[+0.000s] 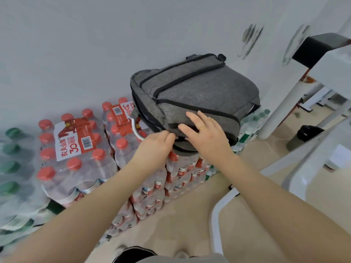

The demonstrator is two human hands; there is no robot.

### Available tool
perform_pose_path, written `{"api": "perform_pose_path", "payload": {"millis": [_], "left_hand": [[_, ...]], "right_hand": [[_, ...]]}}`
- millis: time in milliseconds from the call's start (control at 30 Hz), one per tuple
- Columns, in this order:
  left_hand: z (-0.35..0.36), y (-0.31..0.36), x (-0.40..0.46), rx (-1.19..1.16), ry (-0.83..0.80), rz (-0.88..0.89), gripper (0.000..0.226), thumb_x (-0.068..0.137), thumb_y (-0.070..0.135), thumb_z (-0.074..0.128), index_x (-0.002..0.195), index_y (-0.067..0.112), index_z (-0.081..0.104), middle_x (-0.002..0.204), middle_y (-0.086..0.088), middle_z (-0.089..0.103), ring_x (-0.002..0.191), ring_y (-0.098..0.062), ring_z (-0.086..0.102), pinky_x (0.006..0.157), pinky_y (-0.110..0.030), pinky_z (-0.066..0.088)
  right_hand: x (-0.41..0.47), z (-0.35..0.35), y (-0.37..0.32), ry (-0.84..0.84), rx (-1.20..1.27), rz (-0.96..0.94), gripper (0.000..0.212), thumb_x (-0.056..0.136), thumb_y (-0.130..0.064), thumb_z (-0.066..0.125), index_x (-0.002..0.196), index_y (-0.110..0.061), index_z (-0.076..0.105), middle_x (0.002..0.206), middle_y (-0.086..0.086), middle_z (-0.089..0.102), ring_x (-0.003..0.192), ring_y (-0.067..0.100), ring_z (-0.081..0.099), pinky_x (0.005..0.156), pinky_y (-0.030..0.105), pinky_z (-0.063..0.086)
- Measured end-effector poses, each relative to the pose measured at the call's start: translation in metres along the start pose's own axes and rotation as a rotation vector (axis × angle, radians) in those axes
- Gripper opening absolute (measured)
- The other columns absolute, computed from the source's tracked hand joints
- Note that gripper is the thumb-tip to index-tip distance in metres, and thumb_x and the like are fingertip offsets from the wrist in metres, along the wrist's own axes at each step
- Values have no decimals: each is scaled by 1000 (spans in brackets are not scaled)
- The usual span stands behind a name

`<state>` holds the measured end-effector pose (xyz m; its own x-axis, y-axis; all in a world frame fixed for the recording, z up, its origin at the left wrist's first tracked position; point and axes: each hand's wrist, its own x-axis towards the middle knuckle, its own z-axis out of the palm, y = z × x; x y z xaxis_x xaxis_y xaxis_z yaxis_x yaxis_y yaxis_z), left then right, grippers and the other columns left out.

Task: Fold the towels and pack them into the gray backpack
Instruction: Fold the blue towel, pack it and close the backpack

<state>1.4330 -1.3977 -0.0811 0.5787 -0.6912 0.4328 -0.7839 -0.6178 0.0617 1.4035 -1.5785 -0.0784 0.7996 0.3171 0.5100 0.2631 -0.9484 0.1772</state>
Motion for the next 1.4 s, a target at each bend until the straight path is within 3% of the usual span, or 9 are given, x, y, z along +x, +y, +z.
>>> {"api": "perform_pose_path", "payload": {"millis": [100, 233, 433, 700, 933, 1067, 1167, 1300, 1400], "left_hand": [[-6, -6, -1, -19, -33, -105, 28, 54, -12, 77, 70, 1, 57, 60, -12, 54, 47, -27, 53, 39, -27, 41], [-17, -35, -1, -100, 58, -382, 5, 82, -5, 58, 87, -2, 59, 79, -19, 58, 67, -32, 57, 55, -38, 43], [-22, -91, 20, -138, 133, -698, 19, 95, 10, 41, 96, -3, 55, 94, -21, 59, 85, -36, 54, 71, -42, 41], [-28, -162, 61, -204, 129, -693, 19, 95, 11, 45, 98, -3, 57, 94, -19, 60, 80, -28, 51, 67, -32, 35], [-22, -211, 72, -706, 241, -631, 19, 83, 6, 64, 100, 1, 56, 85, -3, 61, 78, -15, 58, 72, -13, 45], [-17, -225, 72, -901, 196, -567, 25, 83, 2, 63, 99, 13, 47, 79, 10, 57, 71, 3, 58, 69, -12, 48], [-12, -219, 70, -913, 257, -717, 31, 85, 16, 64, 108, 14, 43, 93, 6, 48, 70, 0, 54, 65, -17, 45], [-7, -212, 84, -928, -221, -782, 42, 81, 50, 60, 96, 12, 54, 82, 2, 58, 74, -13, 56, 66, -29, 45], [-1, -210, 95, -1021, -285, -767, 36, 85, 48, 56, 84, 12, 55, 67, 2, 59, 57, -11, 57, 56, -25, 46]], "right_hand": [[-4, -2, 5, 48, 16, 28, 28, 80, -14, 67, 94, -16, 44, 113, 13, 65, 106, 35, 63, 82, 42, 55], [-7, -3, 6, 104, 52, 21, 36, 73, -2, 73, 84, -12, 40, 105, 15, 66, 101, 36, 64, 80, 40, 54], [-4, -16, 0, 60, 106, -12, 5, 74, -13, 59, 75, -10, 56, 105, 11, 65, 95, 31, 63, 79, 36, 47], [99, -36, -27, -39, 276, -13, 38, 80, -42, 48, 101, -12, 60, 109, 6, 61, 97, 24, 61, 86, 37, 45], [251, 21, -44, -521, 355, 127, 41, 92, -30, 51, 131, -17, 51, 133, 5, 52, 123, 23, 46, 100, 39, 38], [290, 52, -49, -722, 266, 8, 23, 84, -31, 61, 91, -11, 69, 80, 6, 61, 81, 24, 57, 67, 33, 38], [302, 59, -40, -769, 294, 29, 21, 83, -26, 63, 81, -5, 68, 80, 11, 67, 74, 25, 57, 68, 35, 44], [312, 67, -28, -735, 350, 159, 19, 80, -20, 65, 75, -2, 67, 80, 16, 66, 77, 29, 58, 68, 34, 43], [322, 79, -13, -709, 354, 292, 25, 77, -19, 68, 56, -9, 59, 60, 6, 55, 65, 20, 51, 57, 28, 36]]}}
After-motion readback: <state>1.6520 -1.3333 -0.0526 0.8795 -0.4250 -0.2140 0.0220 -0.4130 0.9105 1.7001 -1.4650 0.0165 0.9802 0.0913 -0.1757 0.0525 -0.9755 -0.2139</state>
